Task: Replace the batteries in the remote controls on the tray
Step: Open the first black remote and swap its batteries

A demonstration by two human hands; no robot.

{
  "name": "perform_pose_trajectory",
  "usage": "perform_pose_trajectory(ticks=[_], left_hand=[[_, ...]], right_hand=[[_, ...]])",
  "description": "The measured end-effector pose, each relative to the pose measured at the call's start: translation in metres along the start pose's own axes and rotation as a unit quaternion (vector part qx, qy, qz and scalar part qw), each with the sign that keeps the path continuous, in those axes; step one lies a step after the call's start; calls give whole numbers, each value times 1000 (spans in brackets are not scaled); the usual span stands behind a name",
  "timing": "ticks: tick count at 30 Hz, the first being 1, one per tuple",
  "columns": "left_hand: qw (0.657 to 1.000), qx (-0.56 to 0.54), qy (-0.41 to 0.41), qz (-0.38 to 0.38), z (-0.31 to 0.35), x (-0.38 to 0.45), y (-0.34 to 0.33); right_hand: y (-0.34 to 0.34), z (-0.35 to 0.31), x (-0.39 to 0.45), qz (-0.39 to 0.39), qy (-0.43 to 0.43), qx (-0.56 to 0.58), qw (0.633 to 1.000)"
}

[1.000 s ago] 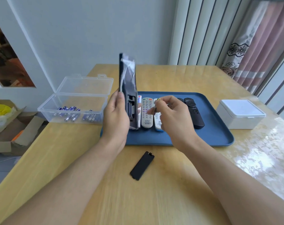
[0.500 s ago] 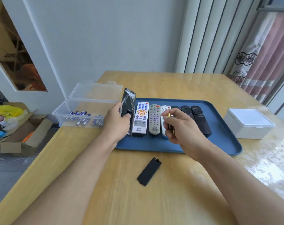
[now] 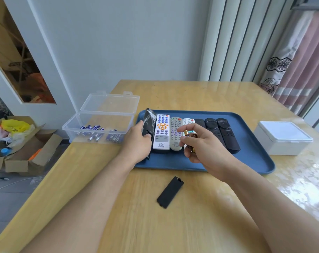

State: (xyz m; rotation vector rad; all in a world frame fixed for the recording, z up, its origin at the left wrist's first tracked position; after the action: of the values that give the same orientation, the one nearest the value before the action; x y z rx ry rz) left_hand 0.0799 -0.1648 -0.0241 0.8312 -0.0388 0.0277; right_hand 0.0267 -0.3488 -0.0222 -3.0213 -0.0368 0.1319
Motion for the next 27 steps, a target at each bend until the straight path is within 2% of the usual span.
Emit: perform_pose_trajectory(ticks=[5,9,12,14,17,20,22,24,25,27], left_hand=[[989,146,-33,-10,5,-3,-4],[979,197,-52,-26,1,-4,-14],[982,177,-64,-7,4,-8,-12],[985,139,-88,51,13,-12,-2],[969,70,-170,164,38,-25,14],[951,54,-252,170,79,-36,3],[953,54,-276,110,108,-39,-20],[956,59,-285,34,137,-41,-47],[955,62,-289,-3,155,-42,-62],[950,70,-299,-61,186,-48,-92]], right_hand=[[1,1,0,-11,-4,3,1000],[1,1,1,-13,1,-1,1000],[2,2,0,-11,-1,2,1000],[4,0,1,0,-8,16,1000],[16,-12,3,29,-8,75,997],[55,-44,-3,102,34,93,990],[92,-74,-14,170,90,3,981],[130,-103,-22,216,131,-166,953],[150,-114,-26,224,127,-285,923],[184,-117,-28,197,44,-522,829]])
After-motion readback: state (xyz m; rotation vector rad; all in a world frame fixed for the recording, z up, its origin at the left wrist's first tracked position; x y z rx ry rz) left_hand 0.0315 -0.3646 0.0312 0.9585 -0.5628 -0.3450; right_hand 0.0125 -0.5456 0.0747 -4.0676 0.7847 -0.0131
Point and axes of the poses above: each hand's wrist, its own x-axis towards the middle knuckle, its own y-axis out of the back of the hand, z = x × y, the point moved 8 cm from there along x, towards the middle knuckle, and after that the axes turned 11 degrees about x, right-handed, at the moved point
